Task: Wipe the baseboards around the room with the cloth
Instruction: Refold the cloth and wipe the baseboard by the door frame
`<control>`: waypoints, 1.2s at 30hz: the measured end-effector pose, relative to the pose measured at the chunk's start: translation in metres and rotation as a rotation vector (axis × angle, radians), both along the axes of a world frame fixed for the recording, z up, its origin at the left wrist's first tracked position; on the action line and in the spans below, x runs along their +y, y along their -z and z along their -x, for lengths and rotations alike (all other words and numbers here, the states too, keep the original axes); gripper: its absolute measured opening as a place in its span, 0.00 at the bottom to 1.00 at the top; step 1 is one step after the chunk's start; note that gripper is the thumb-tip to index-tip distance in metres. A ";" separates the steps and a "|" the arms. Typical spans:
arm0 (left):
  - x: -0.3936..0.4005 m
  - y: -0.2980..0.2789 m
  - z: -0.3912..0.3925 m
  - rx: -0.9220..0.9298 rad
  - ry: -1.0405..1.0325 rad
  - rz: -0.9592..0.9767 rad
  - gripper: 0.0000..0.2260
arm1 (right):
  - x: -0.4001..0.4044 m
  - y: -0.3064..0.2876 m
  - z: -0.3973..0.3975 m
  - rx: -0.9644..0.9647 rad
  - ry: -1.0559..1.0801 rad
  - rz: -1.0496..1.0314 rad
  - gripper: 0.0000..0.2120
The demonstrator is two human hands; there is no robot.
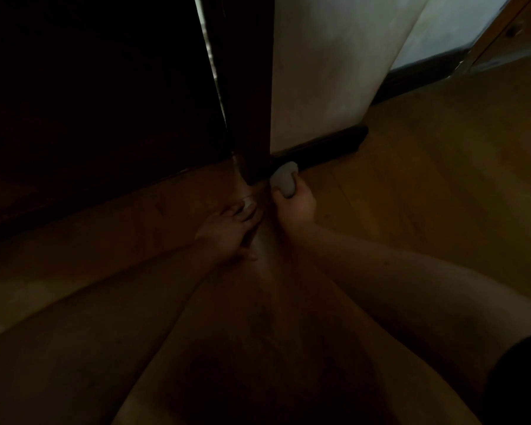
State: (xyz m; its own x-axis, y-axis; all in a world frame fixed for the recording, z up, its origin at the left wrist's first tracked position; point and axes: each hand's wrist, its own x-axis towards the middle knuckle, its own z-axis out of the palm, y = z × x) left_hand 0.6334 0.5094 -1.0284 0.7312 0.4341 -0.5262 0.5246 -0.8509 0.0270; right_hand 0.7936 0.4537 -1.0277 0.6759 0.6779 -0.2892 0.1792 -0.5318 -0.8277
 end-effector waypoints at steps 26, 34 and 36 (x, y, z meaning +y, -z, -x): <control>-0.006 -0.022 -0.059 -0.211 0.235 -0.162 0.28 | -0.117 -0.147 -0.189 -0.249 -0.429 0.251 0.28; -0.039 -0.022 -0.139 -0.287 0.293 -0.120 0.30 | -0.211 -0.140 -0.262 -0.396 -0.129 0.233 0.27; -0.043 -0.021 -0.155 -0.284 0.319 -0.124 0.32 | -0.230 -0.113 -0.272 -0.414 -0.048 0.216 0.27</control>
State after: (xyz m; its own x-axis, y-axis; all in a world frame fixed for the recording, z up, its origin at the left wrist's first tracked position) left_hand 0.7882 0.4660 -1.0077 0.9467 0.2110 -0.2434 0.2223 -0.9748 0.0194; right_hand 1.0660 0.2236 -0.9142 0.7337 0.6650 -0.1396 0.4997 -0.6673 -0.5523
